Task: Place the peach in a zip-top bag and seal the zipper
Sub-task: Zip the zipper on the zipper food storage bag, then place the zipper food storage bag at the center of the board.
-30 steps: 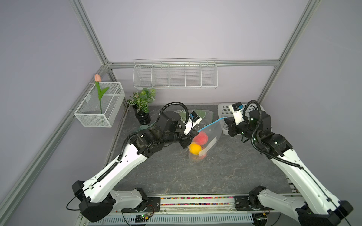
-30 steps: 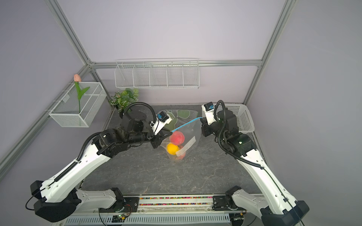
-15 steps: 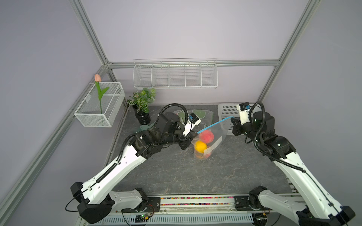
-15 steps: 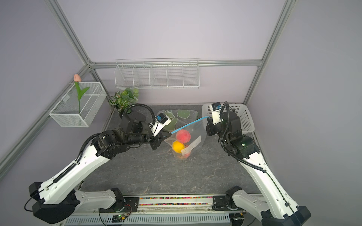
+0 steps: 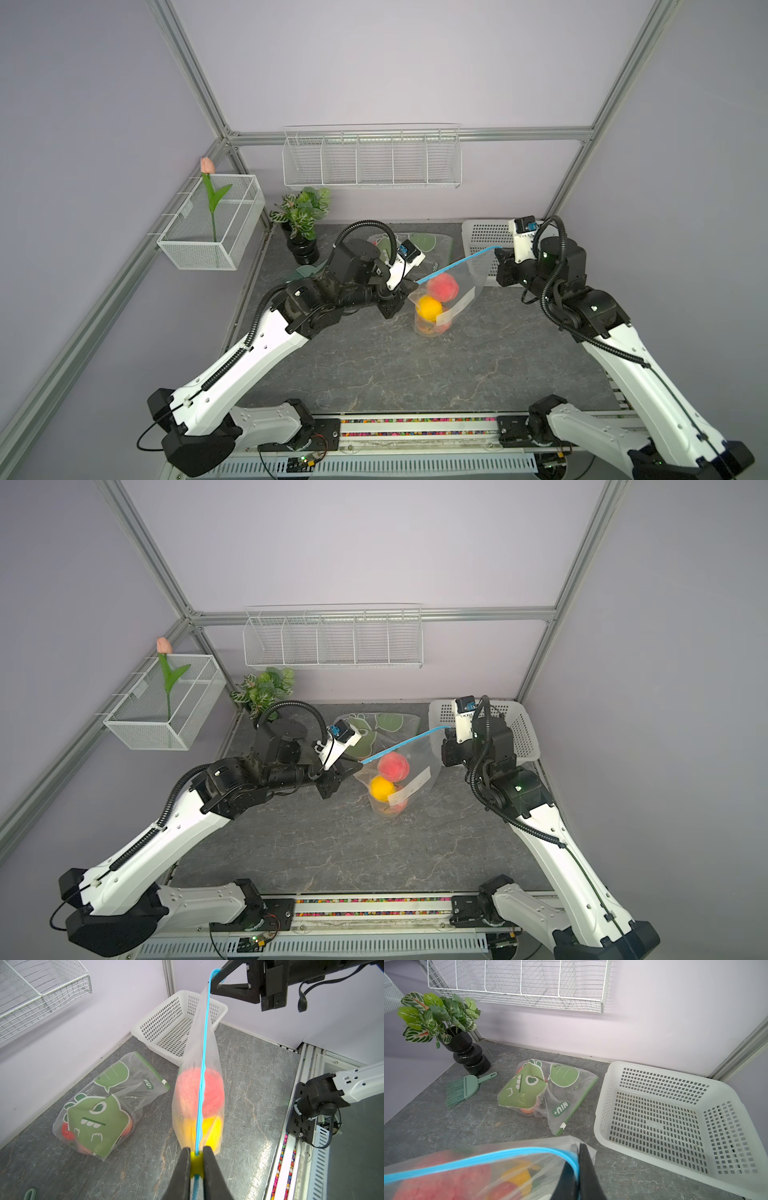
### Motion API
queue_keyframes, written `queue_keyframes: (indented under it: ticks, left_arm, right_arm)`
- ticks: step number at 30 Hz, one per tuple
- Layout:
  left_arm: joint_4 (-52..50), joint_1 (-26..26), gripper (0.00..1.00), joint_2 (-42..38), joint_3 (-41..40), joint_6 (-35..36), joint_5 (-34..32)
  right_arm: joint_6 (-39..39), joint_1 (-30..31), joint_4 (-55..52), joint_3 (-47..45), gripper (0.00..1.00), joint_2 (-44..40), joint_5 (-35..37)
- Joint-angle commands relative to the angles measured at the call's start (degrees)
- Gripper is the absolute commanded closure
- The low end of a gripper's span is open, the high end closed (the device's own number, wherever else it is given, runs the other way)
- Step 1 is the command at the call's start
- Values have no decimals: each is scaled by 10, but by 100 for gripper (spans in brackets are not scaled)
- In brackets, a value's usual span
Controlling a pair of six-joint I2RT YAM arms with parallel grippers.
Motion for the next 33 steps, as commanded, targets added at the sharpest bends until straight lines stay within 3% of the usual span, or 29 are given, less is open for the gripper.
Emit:
queue_keyframes:
  ticks: [1,7,12,20,33]
  left_arm:
    - [-24,0,86,-16,-6,-4,-9]
    - [-22,1,84,-15,0,-5,-1]
    - [-16,1,68,-8,12,-1,0]
    - [-4,1,41,33,44,1,8]
    - [19,0,41,113,84,-40,68]
  right_arm:
    - [18,-13,4,-13,93,-7,28]
    - [-33,-14,42,-31,93,-13,-89]
    - [-67,-14,56,-51,93,-27,-175]
    - [-89,-11,47,-60,93,-30,-222]
    - [-90,-10,48,-62,93,-18,-225]
